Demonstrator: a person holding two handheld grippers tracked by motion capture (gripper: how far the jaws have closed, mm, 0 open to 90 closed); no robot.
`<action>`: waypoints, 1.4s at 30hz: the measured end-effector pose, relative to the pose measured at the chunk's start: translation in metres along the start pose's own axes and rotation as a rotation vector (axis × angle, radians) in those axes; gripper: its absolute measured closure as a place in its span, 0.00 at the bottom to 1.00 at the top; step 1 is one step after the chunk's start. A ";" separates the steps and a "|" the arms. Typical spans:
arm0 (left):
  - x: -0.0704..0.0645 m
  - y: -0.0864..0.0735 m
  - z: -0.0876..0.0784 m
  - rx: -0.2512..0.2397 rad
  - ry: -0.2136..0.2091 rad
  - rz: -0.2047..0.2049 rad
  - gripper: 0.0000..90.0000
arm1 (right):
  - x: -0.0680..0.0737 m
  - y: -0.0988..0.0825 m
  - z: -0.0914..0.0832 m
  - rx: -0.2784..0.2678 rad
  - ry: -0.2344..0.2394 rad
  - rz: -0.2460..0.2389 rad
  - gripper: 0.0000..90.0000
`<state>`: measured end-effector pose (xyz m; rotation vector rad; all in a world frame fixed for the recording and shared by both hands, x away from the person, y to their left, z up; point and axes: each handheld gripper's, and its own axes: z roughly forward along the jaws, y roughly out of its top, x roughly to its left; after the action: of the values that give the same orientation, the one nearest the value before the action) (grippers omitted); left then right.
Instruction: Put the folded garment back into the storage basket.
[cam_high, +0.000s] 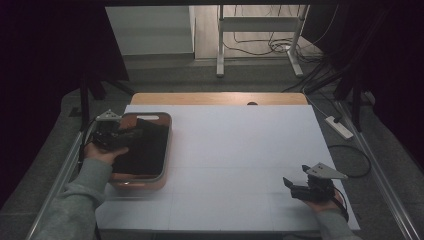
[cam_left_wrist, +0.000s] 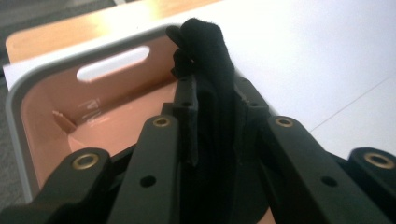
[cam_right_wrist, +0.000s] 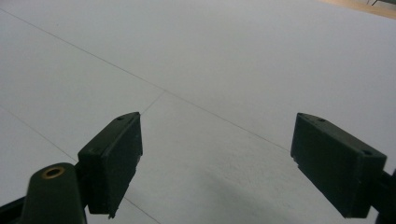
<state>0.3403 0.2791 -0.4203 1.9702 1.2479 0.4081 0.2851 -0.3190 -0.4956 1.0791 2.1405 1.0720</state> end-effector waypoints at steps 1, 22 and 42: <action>0.002 -0.001 0.003 0.011 0.004 -0.004 0.83 | 0.000 0.000 0.000 0.000 0.000 0.001 0.19; 0.021 -0.006 0.044 0.129 0.090 -0.047 0.81 | -0.001 0.000 0.001 0.002 0.001 0.001 0.19; 0.020 -0.007 0.002 -0.028 0.096 -0.079 0.40 | -0.003 -0.003 -0.004 -0.006 -0.004 0.018 0.20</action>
<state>0.3461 0.2973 -0.4295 1.8899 1.3689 0.4829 0.2821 -0.3242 -0.4955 1.0985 2.1272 1.0828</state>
